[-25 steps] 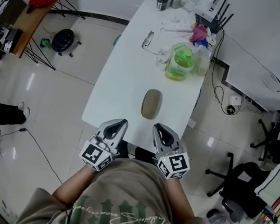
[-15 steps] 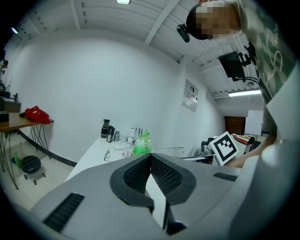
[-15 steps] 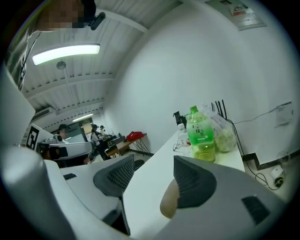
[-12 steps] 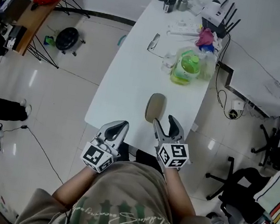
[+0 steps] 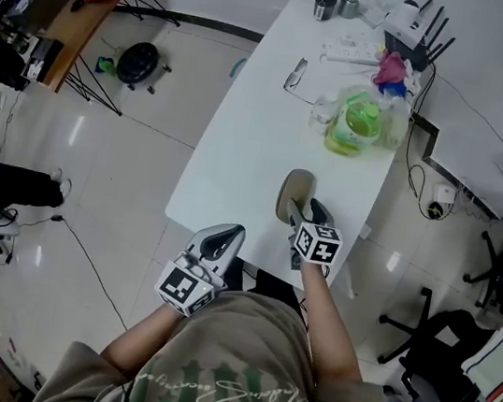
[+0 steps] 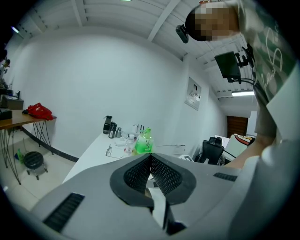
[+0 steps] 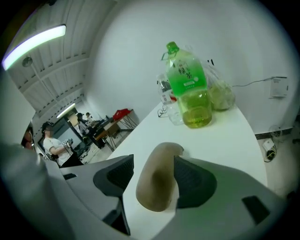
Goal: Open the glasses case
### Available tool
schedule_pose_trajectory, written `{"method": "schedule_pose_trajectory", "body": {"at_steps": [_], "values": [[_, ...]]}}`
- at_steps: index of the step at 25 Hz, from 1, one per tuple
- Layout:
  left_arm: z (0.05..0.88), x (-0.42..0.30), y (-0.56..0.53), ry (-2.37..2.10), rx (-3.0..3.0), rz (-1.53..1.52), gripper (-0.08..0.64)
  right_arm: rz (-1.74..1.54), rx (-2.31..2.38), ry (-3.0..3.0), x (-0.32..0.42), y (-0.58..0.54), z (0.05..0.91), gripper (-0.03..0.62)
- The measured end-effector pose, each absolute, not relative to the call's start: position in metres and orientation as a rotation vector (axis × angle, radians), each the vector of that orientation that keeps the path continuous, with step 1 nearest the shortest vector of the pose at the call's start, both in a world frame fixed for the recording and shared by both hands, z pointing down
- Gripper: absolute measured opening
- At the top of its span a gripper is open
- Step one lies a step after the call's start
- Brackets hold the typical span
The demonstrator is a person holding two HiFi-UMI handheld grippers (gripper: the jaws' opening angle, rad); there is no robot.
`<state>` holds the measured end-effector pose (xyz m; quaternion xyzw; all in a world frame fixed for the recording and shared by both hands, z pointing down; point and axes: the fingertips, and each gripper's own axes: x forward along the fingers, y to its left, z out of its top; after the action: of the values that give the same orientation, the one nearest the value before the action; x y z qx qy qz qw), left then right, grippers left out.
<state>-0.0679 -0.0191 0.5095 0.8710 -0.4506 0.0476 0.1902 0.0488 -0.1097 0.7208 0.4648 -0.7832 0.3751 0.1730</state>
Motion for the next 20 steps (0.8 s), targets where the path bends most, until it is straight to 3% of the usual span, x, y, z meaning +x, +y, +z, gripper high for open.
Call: {"method": "schedule_pose_trajectory", "body": {"at_steps": [2, 4, 7, 20], "values": [[0.516, -0.072, -0.016, -1.268, 2.457, 0.150, 0.006, 1.103, 1.309, -2.159, 0.050, -0.115, 0.744, 0.249], [0.518, -0.076, -0.016, -1.277, 2.436, 0.160, 0.005, 1.160, 1.302, -2.106, 0.053, -0.118, 0.764, 0.315], [0.517, -0.079, -0.021, -1.292, 2.405, 0.165, 0.005, 1.277, 1.254, -2.084, 0.050, -0.120, 0.779, 0.348], [0.521, -0.077, -0.034, -1.283, 2.400, 0.168, 0.006, 1.227, 1.196, -2.063, 0.018, -0.126, 0.787, 0.348]]}}
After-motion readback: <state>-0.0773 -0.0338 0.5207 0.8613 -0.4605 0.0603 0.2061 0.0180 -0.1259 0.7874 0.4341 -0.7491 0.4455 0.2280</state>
